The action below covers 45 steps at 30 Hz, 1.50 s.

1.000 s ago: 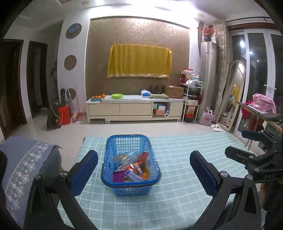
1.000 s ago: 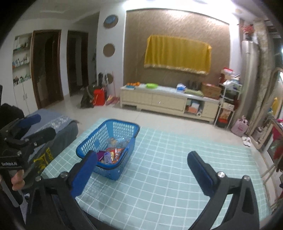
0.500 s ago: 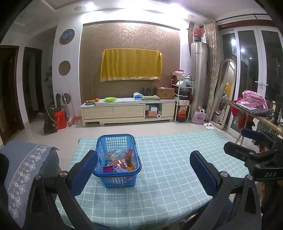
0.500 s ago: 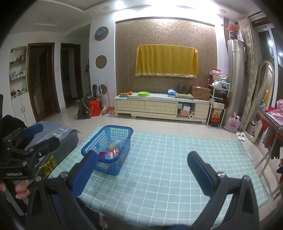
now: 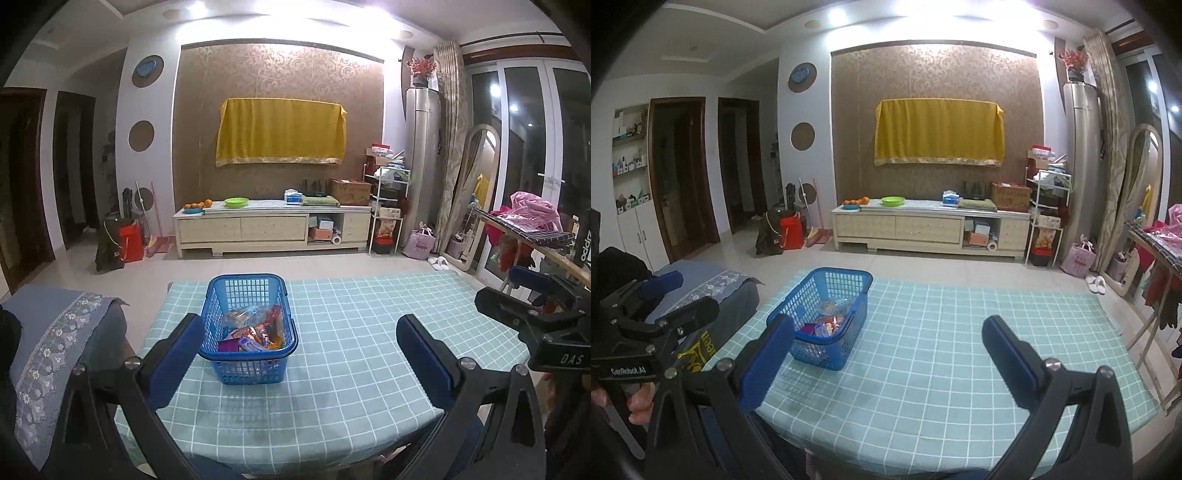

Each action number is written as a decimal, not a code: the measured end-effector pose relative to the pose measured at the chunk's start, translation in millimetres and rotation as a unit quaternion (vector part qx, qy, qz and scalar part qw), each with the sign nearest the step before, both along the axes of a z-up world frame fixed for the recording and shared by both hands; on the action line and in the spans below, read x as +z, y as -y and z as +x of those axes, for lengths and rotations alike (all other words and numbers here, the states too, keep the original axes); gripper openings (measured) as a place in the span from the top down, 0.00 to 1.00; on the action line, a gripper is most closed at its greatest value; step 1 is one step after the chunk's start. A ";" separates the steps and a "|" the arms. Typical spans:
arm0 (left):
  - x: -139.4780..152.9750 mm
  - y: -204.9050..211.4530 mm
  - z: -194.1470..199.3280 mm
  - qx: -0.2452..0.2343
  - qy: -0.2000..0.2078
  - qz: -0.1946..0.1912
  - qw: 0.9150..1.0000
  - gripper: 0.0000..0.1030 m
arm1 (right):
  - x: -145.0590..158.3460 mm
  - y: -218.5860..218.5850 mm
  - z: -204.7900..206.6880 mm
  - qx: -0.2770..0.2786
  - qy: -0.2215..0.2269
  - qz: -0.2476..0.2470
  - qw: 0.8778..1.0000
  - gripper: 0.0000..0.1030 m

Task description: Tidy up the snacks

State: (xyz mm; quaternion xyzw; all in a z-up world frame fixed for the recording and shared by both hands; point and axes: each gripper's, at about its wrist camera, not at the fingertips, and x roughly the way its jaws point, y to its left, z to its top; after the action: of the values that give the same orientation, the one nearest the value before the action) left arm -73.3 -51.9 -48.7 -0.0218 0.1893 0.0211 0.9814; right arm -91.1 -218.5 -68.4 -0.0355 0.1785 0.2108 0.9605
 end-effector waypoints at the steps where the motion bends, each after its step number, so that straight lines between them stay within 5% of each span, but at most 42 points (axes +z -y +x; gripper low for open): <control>1: -0.3 -0.6 -1.2 0.000 0.000 -0.001 1.000 0.00 | -0.5 -0.7 0.1 0.001 -0.001 -0.001 1.000 0.00; 45: 1.1 -3.6 -7.7 -0.001 -0.003 -0.013 1.000 0.00 | 7.3 -9.0 -7.0 0.002 0.004 -0.013 1.000 0.00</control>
State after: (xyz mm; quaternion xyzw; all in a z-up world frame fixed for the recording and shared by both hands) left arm -81.0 -48.3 -47.6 -0.0342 0.1928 0.0182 0.9805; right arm -98.1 -209.5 -61.2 -0.0496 0.1775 0.2105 0.9601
